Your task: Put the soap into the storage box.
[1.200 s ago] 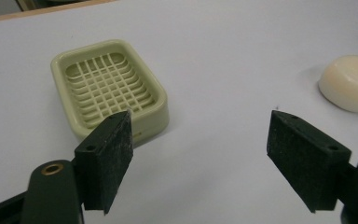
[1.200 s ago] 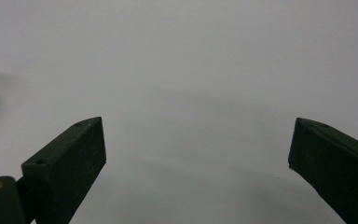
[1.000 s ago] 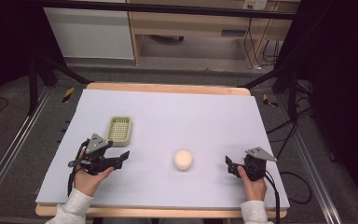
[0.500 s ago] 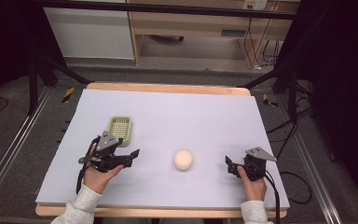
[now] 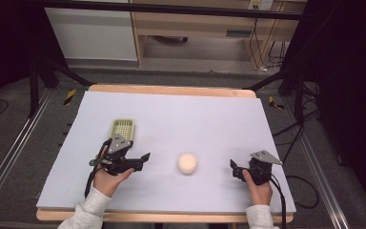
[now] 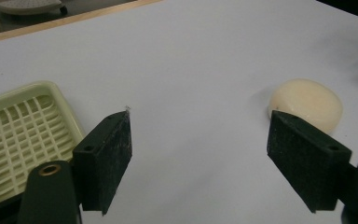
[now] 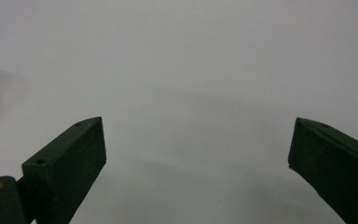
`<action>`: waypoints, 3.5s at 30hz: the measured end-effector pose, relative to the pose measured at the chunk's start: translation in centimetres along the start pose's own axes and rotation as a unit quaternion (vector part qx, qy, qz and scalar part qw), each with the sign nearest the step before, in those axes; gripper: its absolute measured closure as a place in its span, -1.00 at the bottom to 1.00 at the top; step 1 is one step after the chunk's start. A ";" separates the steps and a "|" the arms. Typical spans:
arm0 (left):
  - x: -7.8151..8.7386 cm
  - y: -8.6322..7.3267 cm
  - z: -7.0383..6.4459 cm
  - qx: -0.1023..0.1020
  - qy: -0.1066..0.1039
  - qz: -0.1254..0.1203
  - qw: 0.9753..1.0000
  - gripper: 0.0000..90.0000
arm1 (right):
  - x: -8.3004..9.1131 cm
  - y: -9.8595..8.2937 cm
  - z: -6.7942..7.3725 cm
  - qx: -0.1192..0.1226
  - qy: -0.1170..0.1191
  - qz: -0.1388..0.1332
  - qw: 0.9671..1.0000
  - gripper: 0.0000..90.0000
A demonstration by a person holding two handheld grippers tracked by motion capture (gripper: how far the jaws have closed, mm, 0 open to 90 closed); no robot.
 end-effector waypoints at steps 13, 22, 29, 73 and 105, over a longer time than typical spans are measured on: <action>-1.3 0.3 -1.6 -0.012 -0.015 0.009 1.000 -0.53 | 0.0 0.0 0.0 0.000 0.000 0.000 1.000 -0.90; -2.0 0.6 -2.4 -0.013 -0.022 0.009 1.000 -0.53 | 0.0 0.0 0.0 -0.001 0.001 0.001 1.000 -0.90; -2.4 0.7 -2.9 -0.013 -0.026 0.009 1.000 -0.53 | -0.1 0.0 0.0 0.003 0.000 0.001 1.000 -0.90; -5.7 0.6 -6.8 -0.024 -0.058 0.029 0.998 -0.55 | 0.0 0.0 0.0 -0.002 0.001 -0.001 1.000 -0.90; -8.3 0.1 -9.4 -0.032 -0.075 0.046 0.996 -0.60 | 0.0 0.0 0.0 0.000 0.002 0.000 1.000 -0.90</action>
Point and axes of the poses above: each handheld gripper's, and its own axes: x roughly backward along the jaws, y roughly out of its top, z roughly to its left, the point moved 9 cm from there along -x, roughly forward along the jaws, and after that the axes turned 8 degrees about -z, right-handed, at the moved point
